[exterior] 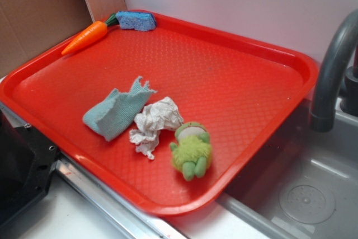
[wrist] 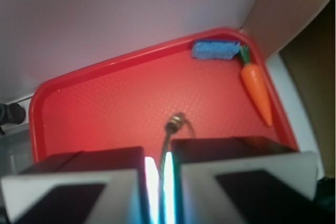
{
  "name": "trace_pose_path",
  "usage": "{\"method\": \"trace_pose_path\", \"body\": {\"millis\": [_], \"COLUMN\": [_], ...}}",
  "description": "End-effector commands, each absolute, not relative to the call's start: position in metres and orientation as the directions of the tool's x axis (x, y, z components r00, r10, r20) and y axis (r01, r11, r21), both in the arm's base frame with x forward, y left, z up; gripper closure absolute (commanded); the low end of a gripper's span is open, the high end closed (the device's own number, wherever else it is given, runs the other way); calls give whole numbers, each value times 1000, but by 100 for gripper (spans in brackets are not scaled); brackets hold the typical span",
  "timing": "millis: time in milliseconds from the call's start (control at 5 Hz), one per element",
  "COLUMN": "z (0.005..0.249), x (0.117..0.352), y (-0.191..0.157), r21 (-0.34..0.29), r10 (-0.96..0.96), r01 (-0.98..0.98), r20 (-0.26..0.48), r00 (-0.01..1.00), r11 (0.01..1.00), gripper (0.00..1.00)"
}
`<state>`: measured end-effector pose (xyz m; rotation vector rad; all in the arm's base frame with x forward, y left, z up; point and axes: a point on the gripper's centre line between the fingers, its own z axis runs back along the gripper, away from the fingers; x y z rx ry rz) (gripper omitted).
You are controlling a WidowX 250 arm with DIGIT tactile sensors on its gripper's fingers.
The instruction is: Grab the silver keys.
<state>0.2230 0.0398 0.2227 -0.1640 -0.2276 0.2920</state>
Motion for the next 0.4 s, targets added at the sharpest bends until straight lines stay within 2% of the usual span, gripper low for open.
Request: {"method": "trace_pose_path", "body": {"millis": [0,200], "z": [219,214], "x": [214,212], "y": [42,40], "r21": [-175,-170], "r10": [271,259], "r01": [-234,-225], "r20": [227,216], "r00": [935,941], "r11": [956,959], "gripper": [100,100]}}
